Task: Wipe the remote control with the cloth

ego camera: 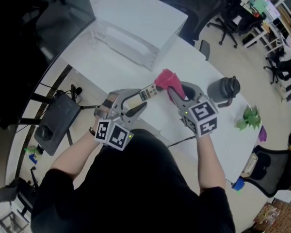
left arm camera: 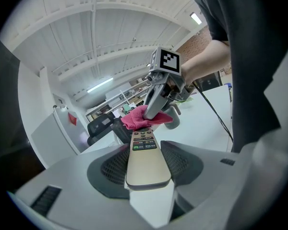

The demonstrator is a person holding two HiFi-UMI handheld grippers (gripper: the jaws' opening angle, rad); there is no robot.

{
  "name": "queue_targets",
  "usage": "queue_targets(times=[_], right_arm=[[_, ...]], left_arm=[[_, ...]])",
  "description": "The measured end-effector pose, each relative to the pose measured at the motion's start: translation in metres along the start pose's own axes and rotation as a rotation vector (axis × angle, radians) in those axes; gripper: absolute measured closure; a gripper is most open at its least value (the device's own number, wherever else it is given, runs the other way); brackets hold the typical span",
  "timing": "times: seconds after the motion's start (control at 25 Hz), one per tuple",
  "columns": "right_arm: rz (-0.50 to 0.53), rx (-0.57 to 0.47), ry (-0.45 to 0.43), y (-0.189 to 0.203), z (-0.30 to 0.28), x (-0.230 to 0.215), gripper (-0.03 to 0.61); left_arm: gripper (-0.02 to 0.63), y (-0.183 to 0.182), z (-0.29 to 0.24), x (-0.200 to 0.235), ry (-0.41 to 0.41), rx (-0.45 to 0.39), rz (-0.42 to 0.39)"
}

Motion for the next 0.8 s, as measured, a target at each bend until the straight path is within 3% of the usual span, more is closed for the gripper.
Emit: queue_targets(times=[0.2,0.36,0.6,0.8], right_arm=[[-0.006,-0.04,-0.016,-0.006,0.008,0.002,0.479],[0.052,-0.081,-0.141,-0.022,0.011,0.038,0.479],[0.11,-0.028,-0.262,-0.027,-0.003,0.083,0.479],[0.087,0.009,-0.257,-0.024,-0.008,0.079,0.479]], left_arm=[[0.411,0.003,-0.003,0.002,0.001,0.013,0.016],[0.411,0.008,-0.008,0.007,-0.008,0.03,0.04],[0.41,0.006,-0.012,0.009,-0.007,0.027,0.024],[0.411,-0.002,-0.009,0.006,0.002,-0.004,-0.015]])
Point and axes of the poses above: the fingertips, and each gripper's own axes: z backward along the fingers, x to its left, y out of its underside, the point moved 9 cm from there along z, backward along the fingers, and after that the axes turned 4 degrees about -z, right-handed, at the moved point
